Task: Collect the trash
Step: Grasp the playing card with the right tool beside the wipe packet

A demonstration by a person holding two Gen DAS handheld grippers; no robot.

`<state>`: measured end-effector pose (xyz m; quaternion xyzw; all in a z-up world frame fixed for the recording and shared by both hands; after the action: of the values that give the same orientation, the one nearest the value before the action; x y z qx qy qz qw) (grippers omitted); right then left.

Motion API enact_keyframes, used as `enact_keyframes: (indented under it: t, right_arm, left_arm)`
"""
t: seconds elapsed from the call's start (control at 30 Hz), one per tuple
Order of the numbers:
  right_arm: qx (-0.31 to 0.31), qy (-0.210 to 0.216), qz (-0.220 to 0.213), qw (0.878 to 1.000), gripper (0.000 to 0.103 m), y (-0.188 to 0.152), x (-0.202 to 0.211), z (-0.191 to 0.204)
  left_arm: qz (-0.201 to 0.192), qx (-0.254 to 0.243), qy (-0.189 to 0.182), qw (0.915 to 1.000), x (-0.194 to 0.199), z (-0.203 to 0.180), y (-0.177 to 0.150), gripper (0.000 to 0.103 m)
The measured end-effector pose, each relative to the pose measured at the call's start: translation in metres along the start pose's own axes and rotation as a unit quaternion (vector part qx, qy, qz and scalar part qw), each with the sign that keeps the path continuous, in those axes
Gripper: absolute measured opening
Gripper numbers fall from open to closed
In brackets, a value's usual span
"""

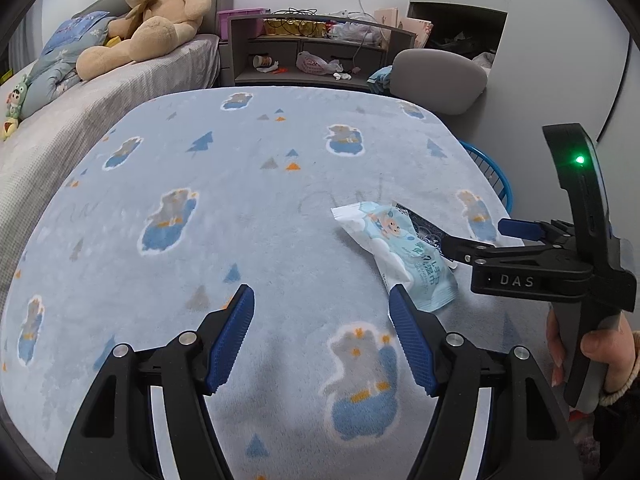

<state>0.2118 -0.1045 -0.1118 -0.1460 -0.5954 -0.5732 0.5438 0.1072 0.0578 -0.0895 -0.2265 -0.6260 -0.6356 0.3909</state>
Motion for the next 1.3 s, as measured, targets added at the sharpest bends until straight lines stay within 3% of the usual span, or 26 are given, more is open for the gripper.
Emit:
enact_keyframes:
  t: [0.23,0.53,0.6,0.67,0.73,0.87,0.9,1.03,1.3]
  right_arm:
    - [0.031,-0.009,0.023,0.999,0.097,0.005,-0.017,0.008]
    - [0.038,-0.001,0.009,0.999,0.095,0.014,-0.029,0.023]
    - [0.036,0.014,0.008,0.999,0.088,0.013,-0.03,0.026]
    - [0.031,0.018,0.012,0.999,0.069,0.012,-0.03,0.027]
    - [0.034,0.013,0.009,0.999,0.061,0.01,-0.029,0.03]
    - [0.014,0.033,0.003,0.999,0.03,0.006,-0.021,0.029]
    - [0.001,0.043,-0.001,0.999,0.026,0.005,-0.018,0.028]
    - [-0.029,0.061,-0.015,0.998,0.017,0.0,-0.009,0.024]
    - [-0.072,0.082,-0.059,0.992,0.016,-0.017,0.041,0.02]
  left_arm:
    - [0.007,0.003,0.002,1.0,-0.007,0.001,0.001,0.067]
    - [0.011,0.008,-0.002,0.9999,-0.007,0.003,0.002,0.067]
    - [0.011,0.009,-0.001,0.9999,-0.007,0.004,0.003,0.067]
    - [0.016,0.012,-0.003,0.9998,-0.008,0.004,0.003,0.067]
    - [0.023,0.017,-0.006,0.9996,-0.01,0.004,0.004,0.067]
    - [0.028,0.022,-0.005,0.9994,-0.011,0.003,0.005,0.067]
    - [0.028,0.022,-0.004,0.9993,-0.01,0.002,0.005,0.067]
    - [0.03,0.021,-0.002,0.9993,-0.011,-0.002,0.005,0.068]
    - [0.029,0.02,-0.013,0.9993,-0.005,-0.012,0.015,0.07]
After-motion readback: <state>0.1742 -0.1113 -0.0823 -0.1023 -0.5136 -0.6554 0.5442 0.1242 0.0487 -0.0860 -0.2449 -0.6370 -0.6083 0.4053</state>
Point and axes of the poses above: each gripper's, at about its wrist camera, not at the fingertips, and x roughly against the way its jaws point, z to its left, y to its top, the point moved 4 cm from there along -x, roughly the way its jaws point, and after that the axes turned 15 degrees about y, right-handed, at the moved point
